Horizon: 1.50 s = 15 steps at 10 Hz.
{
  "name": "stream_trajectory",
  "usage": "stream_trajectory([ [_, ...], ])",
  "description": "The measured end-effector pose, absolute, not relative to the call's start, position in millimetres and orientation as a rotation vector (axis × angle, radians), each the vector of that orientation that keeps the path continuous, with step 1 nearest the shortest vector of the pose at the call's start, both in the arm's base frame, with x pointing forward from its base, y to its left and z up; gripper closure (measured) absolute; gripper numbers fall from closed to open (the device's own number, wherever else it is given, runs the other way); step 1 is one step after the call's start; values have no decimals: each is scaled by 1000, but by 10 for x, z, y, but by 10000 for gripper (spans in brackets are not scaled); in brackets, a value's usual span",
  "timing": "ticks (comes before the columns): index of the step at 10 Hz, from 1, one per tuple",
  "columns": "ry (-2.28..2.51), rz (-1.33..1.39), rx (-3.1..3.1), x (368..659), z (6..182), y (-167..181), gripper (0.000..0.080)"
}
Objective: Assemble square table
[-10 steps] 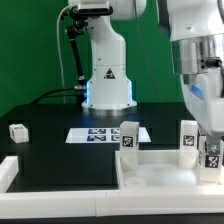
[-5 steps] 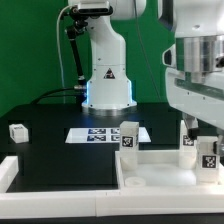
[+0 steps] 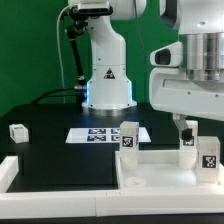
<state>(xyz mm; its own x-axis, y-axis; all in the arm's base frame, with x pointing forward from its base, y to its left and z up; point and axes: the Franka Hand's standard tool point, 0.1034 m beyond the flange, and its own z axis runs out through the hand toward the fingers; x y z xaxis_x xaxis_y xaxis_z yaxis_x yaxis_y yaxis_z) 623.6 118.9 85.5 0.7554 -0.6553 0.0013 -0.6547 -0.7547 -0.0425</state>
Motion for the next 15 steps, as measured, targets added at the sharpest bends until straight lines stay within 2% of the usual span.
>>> stream_trajectory([
  [1, 793, -96, -3014, 6287, 862, 1206, 150],
  [4, 308, -145, -3143, 6321, 808, 1347, 150],
  [6, 333, -144, -3139, 6322, 805, 1335, 150],
  [8, 406, -145, -3129, 6324, 805, 1321, 422],
  [9, 521, -141, -3115, 6321, 797, 1274, 504],
  [15, 1282, -132, -2870, 6300, 767, 1192, 507],
])
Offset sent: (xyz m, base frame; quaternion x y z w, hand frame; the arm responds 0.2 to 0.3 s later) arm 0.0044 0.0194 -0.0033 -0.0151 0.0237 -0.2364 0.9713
